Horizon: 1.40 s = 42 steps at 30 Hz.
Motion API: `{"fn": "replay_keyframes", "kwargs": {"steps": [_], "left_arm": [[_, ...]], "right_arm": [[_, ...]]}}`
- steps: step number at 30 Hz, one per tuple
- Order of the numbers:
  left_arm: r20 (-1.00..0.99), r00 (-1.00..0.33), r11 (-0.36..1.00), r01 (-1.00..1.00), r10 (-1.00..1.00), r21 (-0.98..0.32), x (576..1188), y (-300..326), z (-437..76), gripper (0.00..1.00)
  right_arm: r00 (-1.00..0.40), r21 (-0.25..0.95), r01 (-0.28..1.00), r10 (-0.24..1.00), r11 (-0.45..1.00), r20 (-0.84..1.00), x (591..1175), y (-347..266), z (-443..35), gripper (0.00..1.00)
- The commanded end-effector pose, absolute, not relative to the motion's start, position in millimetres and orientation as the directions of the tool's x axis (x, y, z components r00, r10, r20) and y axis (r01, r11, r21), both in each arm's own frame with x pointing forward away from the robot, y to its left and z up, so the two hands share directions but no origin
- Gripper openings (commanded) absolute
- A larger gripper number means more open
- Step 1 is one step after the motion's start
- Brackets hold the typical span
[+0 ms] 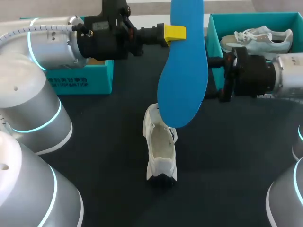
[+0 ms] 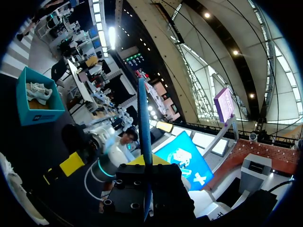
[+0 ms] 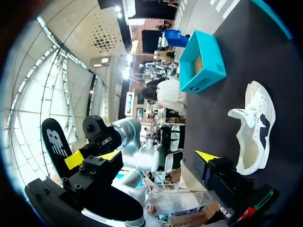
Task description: Take the shoe out of the shoebox, open the shoe tongue, remove and reinsert the insole, then place the shoe into the shoebox
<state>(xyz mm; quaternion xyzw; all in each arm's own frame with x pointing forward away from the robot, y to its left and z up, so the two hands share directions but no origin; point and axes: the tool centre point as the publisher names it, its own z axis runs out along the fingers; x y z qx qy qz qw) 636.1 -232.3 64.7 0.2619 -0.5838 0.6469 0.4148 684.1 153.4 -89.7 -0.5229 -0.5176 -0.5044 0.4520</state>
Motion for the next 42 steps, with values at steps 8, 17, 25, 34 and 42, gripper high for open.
{"fn": "replay_keyframes", "kwargs": {"steps": [8, 17, 25, 34, 42], "left_arm": [[0.823, -0.519, 0.025, -0.843, 0.230, -0.538, 635.2, -232.4, 63.8, 0.00], [0.768, -0.584, 0.022, -0.792, 0.262, -0.610, 631.6, -226.0, 59.5, 0.00], [0.453, -0.845, -0.102, -0.497, 0.285, -0.862, 646.4, -217.3, 44.9, 0.00], [-0.076, -0.955, -0.174, 0.026, 0.286, -0.984, 640.4, -206.3, 29.3, 0.00], [-0.244, -0.944, -0.219, 0.196, 0.221, -0.956, 639.2, -202.3, 19.9, 0.00]], "right_arm": [[-0.017, 0.018, 1.000, 0.115, -0.013, 0.993, 682.1, 154.0, -86.6, 1.00], [-0.017, 0.018, 1.000, 0.115, -0.013, 0.993, 682.1, 154.0, -86.6, 1.00], [-0.017, 0.018, 1.000, 0.115, -0.013, 0.993, 682.1, 154.0, -86.6, 1.00], [-0.017, 0.018, 1.000, 0.115, -0.013, 0.993, 682.1, 154.0, -86.6, 1.00], [-0.017, 0.018, 1.000, 0.115, -0.013, 0.993, 682.1, 154.0, -86.6, 1.00]]}}
